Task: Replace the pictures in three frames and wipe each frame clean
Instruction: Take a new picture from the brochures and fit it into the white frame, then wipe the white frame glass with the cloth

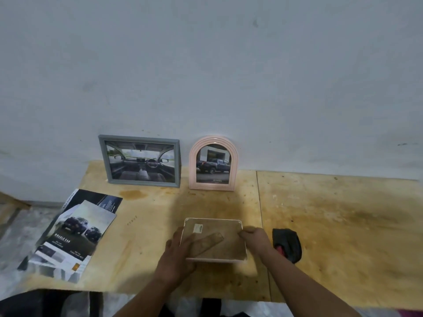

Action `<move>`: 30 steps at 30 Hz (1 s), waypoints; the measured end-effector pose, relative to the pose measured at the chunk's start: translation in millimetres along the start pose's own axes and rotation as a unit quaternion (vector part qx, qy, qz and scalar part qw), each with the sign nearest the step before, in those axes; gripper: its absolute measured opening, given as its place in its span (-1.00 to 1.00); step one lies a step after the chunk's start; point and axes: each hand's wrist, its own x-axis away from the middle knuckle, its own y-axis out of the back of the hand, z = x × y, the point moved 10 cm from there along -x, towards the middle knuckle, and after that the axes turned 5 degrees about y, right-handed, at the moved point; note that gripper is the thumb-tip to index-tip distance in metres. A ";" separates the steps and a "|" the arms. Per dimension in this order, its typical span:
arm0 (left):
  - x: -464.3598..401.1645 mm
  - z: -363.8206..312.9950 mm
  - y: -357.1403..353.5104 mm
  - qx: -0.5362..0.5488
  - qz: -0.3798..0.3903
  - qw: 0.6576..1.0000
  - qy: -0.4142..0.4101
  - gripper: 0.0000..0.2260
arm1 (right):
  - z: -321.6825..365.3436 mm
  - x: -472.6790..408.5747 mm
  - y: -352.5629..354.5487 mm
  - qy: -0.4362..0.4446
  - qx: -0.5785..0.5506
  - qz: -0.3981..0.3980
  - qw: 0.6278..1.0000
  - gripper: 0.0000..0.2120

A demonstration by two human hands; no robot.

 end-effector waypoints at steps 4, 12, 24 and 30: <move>-3.9 -9.2 23.8 -0.042 -0.032 0.998 -0.044 -0.56 | 20.6 2.2 17.1 -0.054 -0.035 0.004 0.998 -0.71; -11.3 -46.8 66.7 -0.066 -0.047 0.991 -0.102 -0.52 | 24.8 -3.6 42.3 -0.087 -0.104 0.017 0.991 -0.66; 7.8 -2.3 29.5 0.466 -0.059 0.856 0.215 -0.67 | -0.6 1.0 105.3 -0.009 -0.200 -0.133 0.971 -0.73; 22.5 23.0 -11.9 0.558 -0.011 0.775 0.297 -0.77 | -51.9 11.0 160.7 -0.032 -0.042 -0.246 0.968 -0.66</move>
